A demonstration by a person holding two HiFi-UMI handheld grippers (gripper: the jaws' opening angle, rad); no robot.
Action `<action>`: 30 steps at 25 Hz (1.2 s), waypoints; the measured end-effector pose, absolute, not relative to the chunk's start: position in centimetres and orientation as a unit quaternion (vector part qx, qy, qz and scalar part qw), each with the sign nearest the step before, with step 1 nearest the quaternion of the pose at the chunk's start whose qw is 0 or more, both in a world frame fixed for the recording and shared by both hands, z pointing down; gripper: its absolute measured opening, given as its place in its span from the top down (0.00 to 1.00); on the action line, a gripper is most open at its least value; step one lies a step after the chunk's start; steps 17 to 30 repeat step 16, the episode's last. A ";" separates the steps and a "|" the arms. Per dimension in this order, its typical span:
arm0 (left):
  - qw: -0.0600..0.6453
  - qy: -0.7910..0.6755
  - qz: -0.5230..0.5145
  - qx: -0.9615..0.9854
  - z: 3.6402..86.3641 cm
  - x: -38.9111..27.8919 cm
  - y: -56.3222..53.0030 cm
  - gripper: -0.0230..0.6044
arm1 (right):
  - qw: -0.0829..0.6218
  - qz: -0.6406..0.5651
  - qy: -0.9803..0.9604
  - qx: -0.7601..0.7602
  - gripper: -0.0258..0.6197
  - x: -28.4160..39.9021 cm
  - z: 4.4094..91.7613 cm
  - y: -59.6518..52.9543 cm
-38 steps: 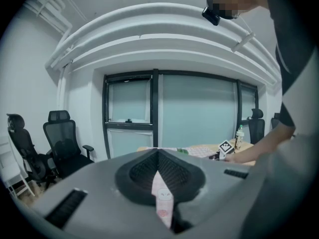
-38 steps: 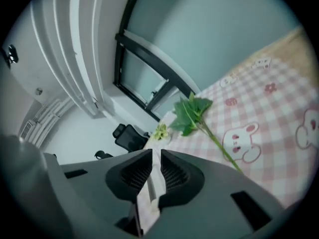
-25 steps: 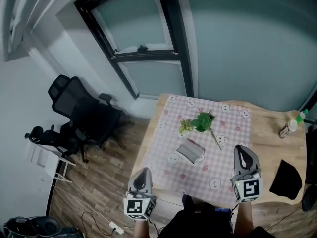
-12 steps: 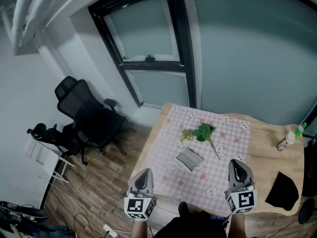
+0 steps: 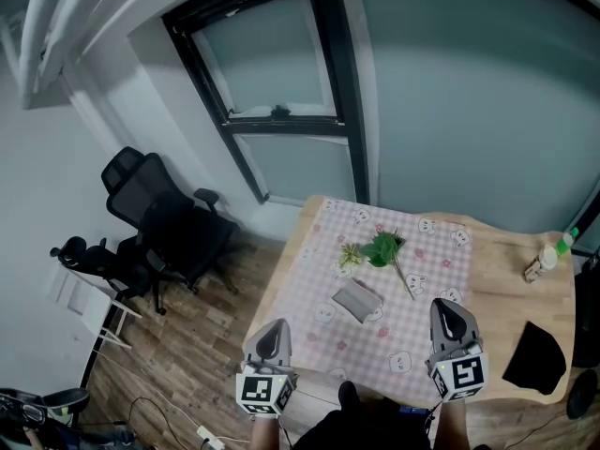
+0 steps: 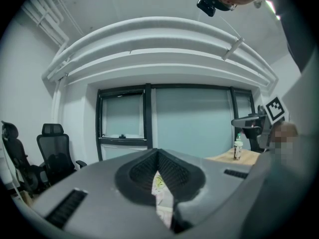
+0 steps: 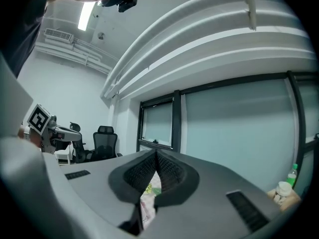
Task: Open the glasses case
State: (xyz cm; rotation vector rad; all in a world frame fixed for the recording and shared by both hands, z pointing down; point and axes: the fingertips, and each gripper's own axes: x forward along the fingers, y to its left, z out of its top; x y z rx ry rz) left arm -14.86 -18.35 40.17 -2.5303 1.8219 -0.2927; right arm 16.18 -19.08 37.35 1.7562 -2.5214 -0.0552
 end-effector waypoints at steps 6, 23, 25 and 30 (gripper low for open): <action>0.002 0.583 -0.088 -0.808 40.2 -14.7 -18.5 0.97 | 0.028 -0.017 -0.821 0.570 0.93 16.2 37.2 -19.2; 0.003 0.580 -0.085 -0.810 40.2 -15.5 -18.5 0.97 | 0.028 -0.024 -0.819 0.572 0.93 15.3 36.6 -19.0; 0.003 0.580 -0.085 -0.810 40.2 -15.5 -18.5 0.97 | 0.028 -0.024 -0.819 0.572 0.93 15.3 36.6 -19.0; 0.003 0.580 -0.085 -0.810 40.2 -15.5 -18.5 0.97 | 0.028 -0.024 -0.819 0.572 0.93 15.3 36.6 -19.0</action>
